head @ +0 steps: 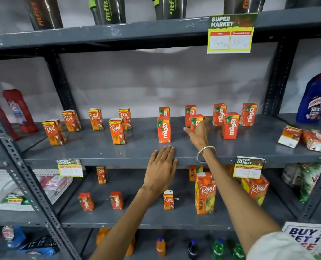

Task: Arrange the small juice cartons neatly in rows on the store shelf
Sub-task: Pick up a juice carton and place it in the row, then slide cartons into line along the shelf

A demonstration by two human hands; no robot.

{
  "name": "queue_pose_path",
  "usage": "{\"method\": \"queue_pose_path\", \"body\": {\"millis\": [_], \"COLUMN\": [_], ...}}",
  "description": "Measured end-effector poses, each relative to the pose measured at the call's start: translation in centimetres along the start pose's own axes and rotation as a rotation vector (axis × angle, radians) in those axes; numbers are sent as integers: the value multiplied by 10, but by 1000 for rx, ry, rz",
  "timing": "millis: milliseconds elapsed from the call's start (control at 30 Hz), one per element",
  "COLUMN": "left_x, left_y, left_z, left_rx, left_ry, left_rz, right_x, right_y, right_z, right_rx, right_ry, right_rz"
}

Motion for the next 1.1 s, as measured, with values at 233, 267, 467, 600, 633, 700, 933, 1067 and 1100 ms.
{"method": "queue_pose_path", "body": {"millis": [233, 267, 467, 600, 633, 700, 933, 1067, 1100], "left_x": [-2, -2, 2, 1, 0, -6, -44, -55, -54], "left_y": [-19, -19, -10, -4, -7, -16, -42, -49, -50], "left_z": [-23, -25, -9, -14, -29, -67, -148, -162, -163], "left_rx": [35, 35, -6, -31, -19, 11, 67, 76, 79], "left_ry": [-87, -85, -31, -32, -53, -82, -79, -14, -1], "left_rz": [26, 22, 4, -38, -33, -19, 8, -17, -30], "right_x": [0, 2, 35, 60, 62, 53, -12, -41, -45], "right_y": [35, 41, 65, 130, 155, 201, 298, 299, 296], "right_z": [-34, -34, -11, 8, 4, -12, -29, -49, -54], "right_rx": [127, 113, 59, 207, 279, 419, 798, 892, 876], "right_ry": [-90, -92, 34, 177, 170, 118, -12, -143, -176], "right_rz": [-49, -43, 28, -149, -197, -211, -308, -155, -119]}}
Point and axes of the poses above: each hand's wrist, its own x-axis away from the middle knuckle, its own y-axis out of the back of the hand, z = x × y, the point moved 7 cm from there along -x, towards the middle knuckle, and after that the axes turned 2 degrees about y, right-handed, at the moved point
